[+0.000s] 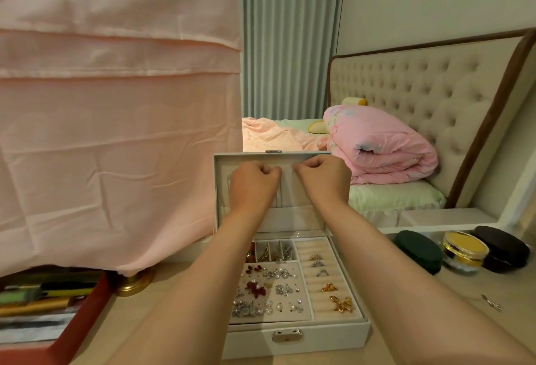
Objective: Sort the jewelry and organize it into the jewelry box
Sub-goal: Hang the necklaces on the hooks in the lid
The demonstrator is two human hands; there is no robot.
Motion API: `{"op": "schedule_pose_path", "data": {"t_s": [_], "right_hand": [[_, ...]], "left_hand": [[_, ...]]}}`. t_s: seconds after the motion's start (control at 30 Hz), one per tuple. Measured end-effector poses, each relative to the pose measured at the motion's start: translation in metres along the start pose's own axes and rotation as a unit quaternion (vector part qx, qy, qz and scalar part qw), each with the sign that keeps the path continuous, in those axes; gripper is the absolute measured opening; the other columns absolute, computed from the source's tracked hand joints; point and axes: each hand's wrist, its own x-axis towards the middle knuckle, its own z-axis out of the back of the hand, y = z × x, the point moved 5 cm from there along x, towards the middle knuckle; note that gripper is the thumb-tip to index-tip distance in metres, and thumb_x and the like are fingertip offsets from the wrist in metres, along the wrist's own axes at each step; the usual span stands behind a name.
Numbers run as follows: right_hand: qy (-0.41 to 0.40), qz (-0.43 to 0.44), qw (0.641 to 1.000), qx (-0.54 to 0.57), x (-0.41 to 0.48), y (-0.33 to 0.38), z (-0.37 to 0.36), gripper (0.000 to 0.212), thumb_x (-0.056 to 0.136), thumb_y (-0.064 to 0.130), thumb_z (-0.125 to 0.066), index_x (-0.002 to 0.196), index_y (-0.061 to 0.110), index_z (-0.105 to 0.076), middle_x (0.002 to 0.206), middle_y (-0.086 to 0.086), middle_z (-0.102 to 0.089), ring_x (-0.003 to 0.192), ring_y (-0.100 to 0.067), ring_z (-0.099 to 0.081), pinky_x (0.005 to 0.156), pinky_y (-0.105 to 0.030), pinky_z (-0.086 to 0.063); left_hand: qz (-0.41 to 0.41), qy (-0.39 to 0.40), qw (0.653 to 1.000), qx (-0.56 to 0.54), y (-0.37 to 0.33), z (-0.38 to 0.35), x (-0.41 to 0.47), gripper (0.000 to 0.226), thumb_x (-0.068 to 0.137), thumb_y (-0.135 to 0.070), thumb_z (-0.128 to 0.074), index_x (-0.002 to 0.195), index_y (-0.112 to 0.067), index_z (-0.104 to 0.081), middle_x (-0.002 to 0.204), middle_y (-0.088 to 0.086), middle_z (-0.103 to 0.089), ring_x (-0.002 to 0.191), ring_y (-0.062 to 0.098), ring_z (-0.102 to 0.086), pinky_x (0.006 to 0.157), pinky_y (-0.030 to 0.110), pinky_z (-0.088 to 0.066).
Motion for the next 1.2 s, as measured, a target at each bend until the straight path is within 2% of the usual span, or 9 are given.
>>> {"op": "schedule_pose_path", "data": {"t_s": [0.1, 0.23, 0.37, 0.5, 0.57, 0.73, 0.93, 1.1, 1.2], "right_hand": [[0.010, -0.004, 0.999, -0.037, -0.005, -0.007, -0.002, 0.013, 0.080, 0.025, -0.077, 0.068, 0.022, -0.072, 0.074, 0.010, -0.069, 0.079, -0.013, -0.065, 0.068, -0.024, -0.043], [0.060, -0.015, 0.997, -0.034, -0.014, -0.019, -0.001, 0.013, 0.082, 0.025, -0.077, 0.071, 0.019, -0.074, 0.075, 0.011, -0.069, 0.078, -0.010, -0.065, 0.068, -0.021, -0.042], [0.199, -0.036, 0.979, -0.015, -0.037, -0.022, 0.000, 0.021, 0.090, 0.023, -0.068, 0.074, 0.011, -0.073, 0.061, 0.000, -0.067, 0.050, -0.013, -0.058, 0.056, -0.027, -0.047], [0.379, -0.032, 0.924, -0.033, -0.071, -0.014, 0.002, 0.012, 0.093, 0.013, -0.059, 0.091, 0.014, -0.071, 0.091, -0.013, -0.074, 0.061, -0.012, -0.065, 0.049, -0.024, -0.048], [0.418, -0.024, 0.907, -0.043, -0.081, -0.011, 0.004, 0.014, 0.092, 0.010, -0.063, 0.098, 0.007, -0.075, 0.083, -0.007, -0.074, 0.059, -0.005, -0.062, 0.050, -0.016, -0.046], [0.393, -0.001, 0.919, -0.008, -0.075, -0.004, 0.018, 0.016, 0.095, 0.018, -0.068, 0.088, 0.008, -0.078, 0.075, 0.004, -0.075, 0.057, -0.003, -0.061, 0.058, -0.013, -0.048], [0.340, 0.005, 0.940, 0.026, -0.052, 0.016, 0.035, 0.010, 0.094, 0.017, -0.070, 0.091, 0.010, -0.077, 0.080, -0.010, -0.072, 0.062, -0.013, -0.062, 0.055, -0.023, -0.052], [0.297, -0.018, 0.951, 0.079, -0.030, 0.020, 0.032, 0.005, 0.094, 0.010, -0.069, 0.096, 0.007, -0.073, 0.072, -0.009, -0.063, 0.055, -0.017, -0.063, 0.055, -0.028, -0.060], [0.267, -0.017, 0.959, 0.094, -0.017, 0.019, 0.026, 0.007, 0.095, 0.008, -0.068, 0.099, 0.006, -0.073, 0.075, -0.008, -0.068, 0.061, -0.017, -0.069, 0.061, -0.029, -0.062]], "left_hand": [[0.013, 0.024, 0.999, 0.023, 0.004, -0.002, 0.000, 0.030, 0.086, -0.029, -0.064, 0.067, -0.006, -0.067, 0.063, 0.002, -0.064, 0.068, 0.020, -0.061, 0.054, 0.023, -0.039], [0.029, 0.086, 0.995, 0.032, 0.013, -0.006, -0.007, 0.033, 0.088, -0.033, -0.065, 0.068, -0.007, -0.067, 0.062, 0.002, -0.063, 0.061, 0.021, -0.062, 0.061, 0.034, -0.055], [0.082, 0.208, 0.972, -0.076, 0.014, -0.004, -0.027, 0.025, 0.094, -0.023, -0.064, 0.095, 0.001, -0.071, 0.072, 0.006, -0.064, 0.052, 0.016, -0.057, 0.052, 0.029, -0.056], [0.078, 0.292, 0.941, -0.152, 0.000, 0.001, -0.045, 0.020, 0.097, -0.019, -0.061, 0.101, 0.000, -0.069, 0.082, 0.010, -0.067, 0.063, 0.015, -0.064, 0.066, 0.031, -0.061], [0.054, 0.298, 0.943, -0.139, -0.008, 0.005, -0.049, 0.020, 0.098, -0.021, -0.061, 0.102, -0.004, -0.069, 0.086, 0.008, -0.068, 0.070, 0.016, -0.064, 0.069, 0.029, -0.061], [0.030, 0.292, 0.949, -0.114, -0.013, 0.012, -0.051, 0.018, 0.098, -0.024, -0.060, 0.108, -0.012, -0.069, 0.094, 0.001, -0.069, 0.079, 0.013, -0.063, 0.074, 0.027, -0.055], [0.054, 0.283, 0.954, -0.086, 0.006, 0.007, -0.053, 0.019, 0.099, -0.027, -0.057, 0.114, -0.020, -0.066, 0.109, 0.001, -0.069, 0.096, 0.016, -0.065, 0.078, 0.029, -0.055], [-0.079, 0.199, 0.974, 0.070, 0.009, 0.002, -0.041, 0.028, 0.100, -0.023, -0.054, 0.126, -0.020, -0.065, 0.122, -0.003, -0.064, 0.110, 0.012, -0.057, 0.091, 0.024, -0.041], [-0.151, 0.181, 0.959, 0.157, 0.010, -0.003, -0.038, 0.034, 0.099, -0.020, -0.052, 0.131, -0.017, -0.063, 0.126, 0.002, -0.059, 0.118, 0.019, -0.053, 0.102, 0.033, -0.044]]}}
